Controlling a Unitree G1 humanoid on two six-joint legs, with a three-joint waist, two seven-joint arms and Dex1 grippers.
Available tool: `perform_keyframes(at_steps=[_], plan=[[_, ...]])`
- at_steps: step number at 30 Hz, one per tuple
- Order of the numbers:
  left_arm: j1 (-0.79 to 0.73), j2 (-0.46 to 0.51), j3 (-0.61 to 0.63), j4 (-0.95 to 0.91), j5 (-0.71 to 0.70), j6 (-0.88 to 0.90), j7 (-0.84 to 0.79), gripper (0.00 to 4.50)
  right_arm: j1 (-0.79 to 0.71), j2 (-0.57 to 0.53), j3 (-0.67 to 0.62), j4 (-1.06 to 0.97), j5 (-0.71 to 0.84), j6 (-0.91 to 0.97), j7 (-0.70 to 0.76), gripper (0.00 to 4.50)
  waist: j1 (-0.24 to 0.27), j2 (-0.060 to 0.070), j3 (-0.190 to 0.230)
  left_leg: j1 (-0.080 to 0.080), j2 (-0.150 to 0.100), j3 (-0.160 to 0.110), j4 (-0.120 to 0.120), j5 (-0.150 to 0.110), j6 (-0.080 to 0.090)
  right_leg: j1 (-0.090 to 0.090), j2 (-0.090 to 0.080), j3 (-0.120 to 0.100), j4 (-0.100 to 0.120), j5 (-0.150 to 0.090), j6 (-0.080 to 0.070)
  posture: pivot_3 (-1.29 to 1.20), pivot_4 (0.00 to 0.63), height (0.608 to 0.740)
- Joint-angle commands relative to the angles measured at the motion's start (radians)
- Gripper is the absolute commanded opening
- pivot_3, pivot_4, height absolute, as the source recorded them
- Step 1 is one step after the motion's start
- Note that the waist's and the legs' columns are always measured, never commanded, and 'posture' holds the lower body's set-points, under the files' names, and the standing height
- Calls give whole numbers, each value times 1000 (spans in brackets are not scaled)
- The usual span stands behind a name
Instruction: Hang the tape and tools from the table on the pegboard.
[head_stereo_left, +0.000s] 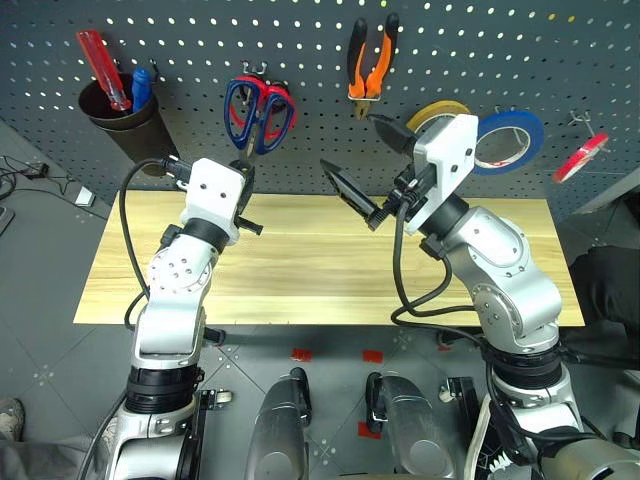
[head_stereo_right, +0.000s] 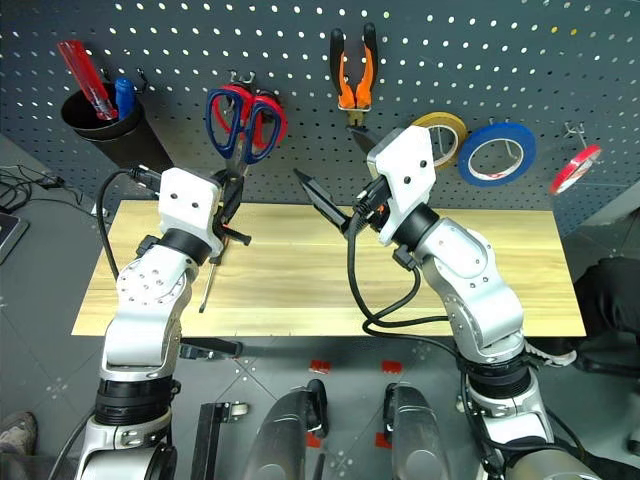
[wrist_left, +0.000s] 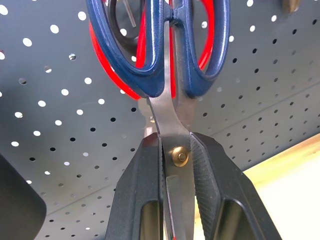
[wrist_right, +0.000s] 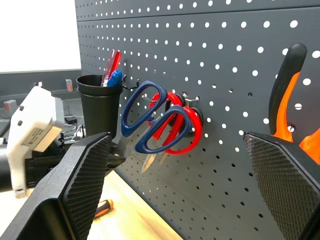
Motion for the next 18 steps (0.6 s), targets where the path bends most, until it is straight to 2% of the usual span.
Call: perform_keyframes(at_steps=[1, 3, 10, 14, 18], plan=[[-39, -5, 1, 40, -4, -25, 14, 519, -22, 9, -3, -32, 30, 5, 10, 4500, 0, 0, 0, 0, 0, 0, 0, 0, 0, 0, 0, 0, 0, 0, 0, -133, 315, 740], [-58, -2, -3, 68, -12, -41, -1, 1250, -22, 10, 2, -33, 31, 7, 13, 4500, -1, 0, 0, 0, 0, 0, 0, 0, 0, 0, 0, 0, 0, 0, 0, -133, 315, 740], [-48, 31, 13, 142, -16, -50, -20, 3256, 0, 5, 34, -49, 34, 33, 22, 4500, -7, 0, 0, 0, 0, 0, 0, 0, 0, 0, 0, 0, 0, 0, 0, -143, 319, 740], [-20, 70, 63, 186, -53, -21, -43, 3256, 25, -5, 67, -56, 29, 98, 15, 4500, -15, 0, 0, 0, 0, 0, 0, 0, 0, 0, 0, 0, 0, 0, 0, -140, 322, 740], [10, 99, 142, 222, -117, 94, -51, 3256, 40, 6, 91, -73, 65, 240, -8, 4500, -21, 0, 0, 0, 1, 0, 0, 0, 0, 0, 0, 0, 1, 0, 0, -132, 333, 740]])
